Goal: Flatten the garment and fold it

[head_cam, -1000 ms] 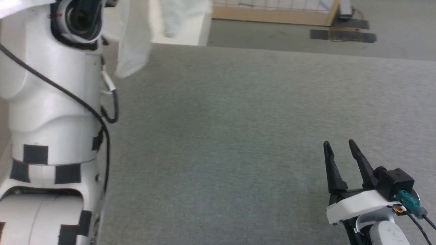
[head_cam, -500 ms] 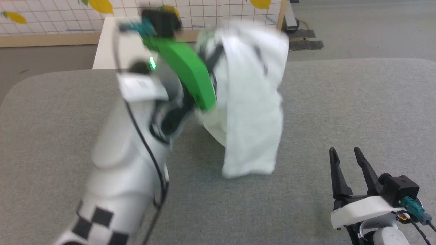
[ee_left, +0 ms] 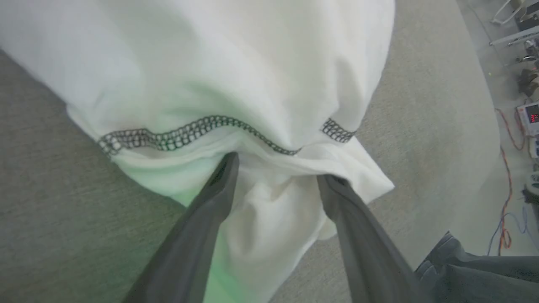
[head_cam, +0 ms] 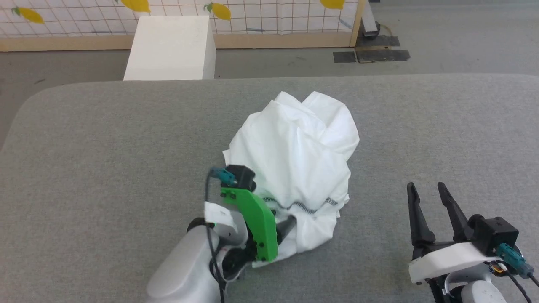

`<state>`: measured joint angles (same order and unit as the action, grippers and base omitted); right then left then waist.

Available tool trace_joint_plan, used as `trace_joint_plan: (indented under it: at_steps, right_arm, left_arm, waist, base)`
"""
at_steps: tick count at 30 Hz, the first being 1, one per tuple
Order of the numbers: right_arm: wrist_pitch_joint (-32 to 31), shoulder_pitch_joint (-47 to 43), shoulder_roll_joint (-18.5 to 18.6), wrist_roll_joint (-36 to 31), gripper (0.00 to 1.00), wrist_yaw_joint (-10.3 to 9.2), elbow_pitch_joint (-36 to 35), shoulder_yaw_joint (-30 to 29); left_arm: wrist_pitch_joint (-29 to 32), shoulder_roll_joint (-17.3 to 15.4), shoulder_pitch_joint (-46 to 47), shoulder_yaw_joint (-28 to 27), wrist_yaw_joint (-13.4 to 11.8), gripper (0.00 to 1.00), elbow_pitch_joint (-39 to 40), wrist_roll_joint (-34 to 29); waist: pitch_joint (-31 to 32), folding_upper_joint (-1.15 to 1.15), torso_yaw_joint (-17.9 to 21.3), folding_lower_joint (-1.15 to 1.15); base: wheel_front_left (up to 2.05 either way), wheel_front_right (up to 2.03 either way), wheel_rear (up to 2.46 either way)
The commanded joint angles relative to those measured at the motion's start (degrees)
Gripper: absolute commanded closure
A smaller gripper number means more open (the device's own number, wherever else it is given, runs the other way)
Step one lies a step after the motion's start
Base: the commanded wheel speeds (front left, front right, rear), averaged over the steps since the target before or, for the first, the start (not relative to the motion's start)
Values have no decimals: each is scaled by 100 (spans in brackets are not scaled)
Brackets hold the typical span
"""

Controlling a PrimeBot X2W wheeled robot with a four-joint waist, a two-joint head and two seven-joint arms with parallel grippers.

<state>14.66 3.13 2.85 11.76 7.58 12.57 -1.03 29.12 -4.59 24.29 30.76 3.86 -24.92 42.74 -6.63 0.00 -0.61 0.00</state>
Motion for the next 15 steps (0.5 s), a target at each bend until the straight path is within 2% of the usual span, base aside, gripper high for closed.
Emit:
trace_joint_plan:
  at_steps: [1, 5, 8, 12, 15]
  right_arm:
    - [33, -62, 3, 45, 0, -9, 3, -2]
    - [33, -111, 3, 42, 0, -9, 20, -36]
    - [33, -139, 3, 45, 0, -9, 24, -66]
    - [33, -154, 3, 66, 0, -9, 32, -86]
    - [33, -151, 3, 81, 0, -9, 32, -87]
  left_arm:
    - [-39, 40, -63, -160, -54, 0, 182, 228]
    - [-155, 60, -150, -780, -188, 0, 868, 894]
    - [-287, -70, -224, -1179, -349, 0, 1394, 1082]
    - [-648, -388, -392, -1723, -644, 0, 1978, 1021]
    - [-1300, -683, -568, -2127, -796, 0, 2354, 640]
  waist:
    - [45, 0, -57, 0]
    - [145, 0, -156, 0]
    - [206, 0, -239, 0]
    - [274, 0, -331, 0]
    - [299, 0, -384, 0]
  base:
    - [0, 0, 0]
    - [0, 0, 0]
    - [0, 0, 0]
    - [0, 0, 0]
    - [0, 0, 0]
